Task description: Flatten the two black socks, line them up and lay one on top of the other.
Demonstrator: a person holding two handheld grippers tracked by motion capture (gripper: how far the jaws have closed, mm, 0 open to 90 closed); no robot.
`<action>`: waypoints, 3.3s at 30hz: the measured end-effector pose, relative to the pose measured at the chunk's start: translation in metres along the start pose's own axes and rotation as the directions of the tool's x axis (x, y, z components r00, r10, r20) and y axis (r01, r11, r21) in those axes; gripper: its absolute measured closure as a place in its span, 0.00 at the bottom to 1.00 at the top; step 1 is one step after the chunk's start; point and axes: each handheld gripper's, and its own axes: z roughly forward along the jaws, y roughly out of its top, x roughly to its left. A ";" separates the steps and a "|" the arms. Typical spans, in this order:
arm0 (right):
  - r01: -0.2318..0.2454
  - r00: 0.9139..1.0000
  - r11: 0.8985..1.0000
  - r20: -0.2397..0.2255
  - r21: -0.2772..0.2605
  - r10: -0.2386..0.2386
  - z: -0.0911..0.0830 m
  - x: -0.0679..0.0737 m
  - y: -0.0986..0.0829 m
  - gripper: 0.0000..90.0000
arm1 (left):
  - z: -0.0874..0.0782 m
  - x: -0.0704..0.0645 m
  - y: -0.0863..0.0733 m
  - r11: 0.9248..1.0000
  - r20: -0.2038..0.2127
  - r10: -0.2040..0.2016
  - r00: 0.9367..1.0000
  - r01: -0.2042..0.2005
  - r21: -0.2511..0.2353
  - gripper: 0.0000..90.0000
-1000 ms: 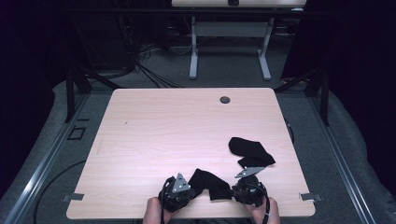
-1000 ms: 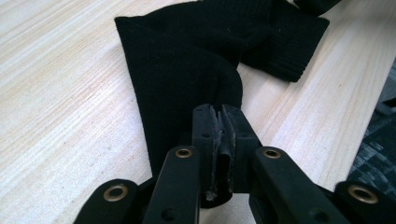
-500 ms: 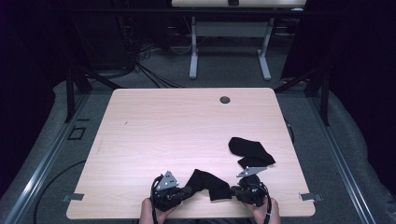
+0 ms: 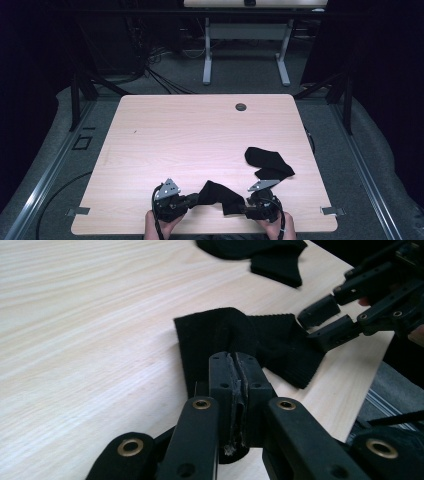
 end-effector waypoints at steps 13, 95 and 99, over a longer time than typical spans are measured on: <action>-0.037 0.998 0.999 -0.045 -0.007 0.037 0.003 -0.002 0.000 0.92 | -0.010 0.041 -0.010 0.985 -0.059 -0.170 0.984 0.169 -0.019 0.96; -0.034 0.999 0.998 -0.007 -0.052 0.034 -0.006 -0.025 0.043 0.63 | -0.004 0.051 -0.004 0.981 -0.154 -0.129 0.980 0.149 0.126 0.51; -0.017 1.000 1.000 -0.006 -0.001 0.017 0.010 -0.016 0.040 0.67 | -0.002 0.055 -0.003 0.979 -0.190 -0.107 0.976 0.137 0.152 0.49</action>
